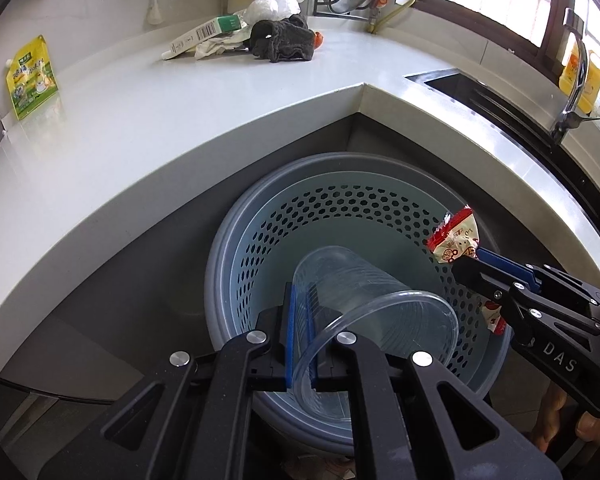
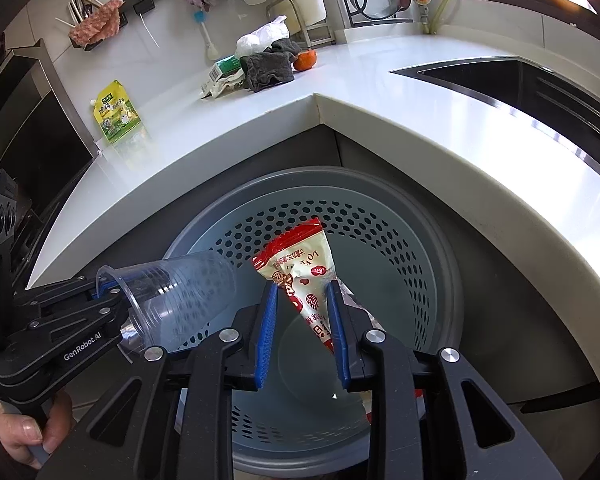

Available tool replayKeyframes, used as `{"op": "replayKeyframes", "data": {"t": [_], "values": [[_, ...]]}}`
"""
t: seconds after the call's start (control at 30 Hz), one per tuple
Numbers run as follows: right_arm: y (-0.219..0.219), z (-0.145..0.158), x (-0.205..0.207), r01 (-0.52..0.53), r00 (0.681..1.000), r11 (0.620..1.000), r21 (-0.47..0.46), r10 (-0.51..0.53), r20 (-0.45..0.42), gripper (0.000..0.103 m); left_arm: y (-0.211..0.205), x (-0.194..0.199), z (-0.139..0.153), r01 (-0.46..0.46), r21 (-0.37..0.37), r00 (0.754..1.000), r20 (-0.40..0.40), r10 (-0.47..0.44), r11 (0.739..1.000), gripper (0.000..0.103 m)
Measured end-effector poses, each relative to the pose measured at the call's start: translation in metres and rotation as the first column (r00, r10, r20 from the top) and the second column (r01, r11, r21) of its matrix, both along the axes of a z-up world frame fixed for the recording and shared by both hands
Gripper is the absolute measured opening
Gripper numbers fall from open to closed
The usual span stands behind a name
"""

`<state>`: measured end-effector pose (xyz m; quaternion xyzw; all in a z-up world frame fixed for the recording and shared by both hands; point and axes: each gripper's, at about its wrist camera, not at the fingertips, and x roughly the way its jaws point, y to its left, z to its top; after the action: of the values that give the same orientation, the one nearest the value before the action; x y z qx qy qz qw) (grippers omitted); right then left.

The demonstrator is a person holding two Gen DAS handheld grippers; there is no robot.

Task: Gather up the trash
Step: 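Open the right tool dropping the wrapper while the left tool releases the cup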

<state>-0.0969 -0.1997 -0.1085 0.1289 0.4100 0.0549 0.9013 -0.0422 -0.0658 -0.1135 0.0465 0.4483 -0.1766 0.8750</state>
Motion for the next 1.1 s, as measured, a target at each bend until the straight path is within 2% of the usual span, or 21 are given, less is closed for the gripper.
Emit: {"op": "replayKeyframes", "data": {"t": [0.33, 0.47, 0.53, 0.6, 0.67, 0.7, 0.93, 1.1], "values": [[-0.003, -0.001, 0.002, 0.007, 1.0, 1.0, 0.008, -0.007, -0.004, 0.028, 0.001, 0.001, -0.004, -0.008, 0.006, 1.0, -0.014, 0.008, 1.0, 0.007], [-0.006, -0.001, -0.001, 0.019, 1.0, 1.0, 0.008, -0.019, 0.004, 0.042, 0.003, 0.002, -0.006, -0.015, 0.004, 1.0, -0.021, 0.015, 1.0, 0.007], [-0.006, 0.001, -0.002, 0.023, 1.0, 1.0, 0.006, -0.023, 0.009, 0.048, 0.004, 0.002, -0.006, -0.017, -0.001, 1.0, -0.026, 0.017, 1.0, 0.012], [-0.007, 0.002, -0.003, 0.027, 1.0, 1.0, 0.004, -0.027, 0.014, 0.054, 0.006, 0.002, -0.006, -0.023, -0.002, 0.999, -0.025, 0.023, 1.0, 0.025], [-0.007, 0.003, -0.004, 0.029, 0.999, 1.0, 0.005, -0.029, 0.016, 0.055, 0.009, 0.001, -0.004, -0.036, -0.01, 0.999, -0.014, 0.036, 0.999, 0.052], [-0.008, 0.003, -0.004, 0.031, 0.999, 1.0, 0.005, -0.031, 0.017, 0.056, 0.011, 0.0, -0.002, -0.042, -0.017, 0.999, -0.003, 0.042, 0.999, 0.057], [-0.01, 0.006, -0.007, 0.041, 0.999, 0.999, 0.017, -0.042, 0.031, 0.062, 0.014, -0.001, 0.002, -0.053, -0.025, 0.999, 0.004, 0.053, 0.998, 0.063], [-0.01, 0.007, -0.008, 0.044, 0.999, 0.999, 0.02, -0.045, 0.03, 0.063, 0.014, 0.0, 0.003, -0.057, -0.025, 0.998, 0.006, 0.057, 0.998, 0.067]]}}
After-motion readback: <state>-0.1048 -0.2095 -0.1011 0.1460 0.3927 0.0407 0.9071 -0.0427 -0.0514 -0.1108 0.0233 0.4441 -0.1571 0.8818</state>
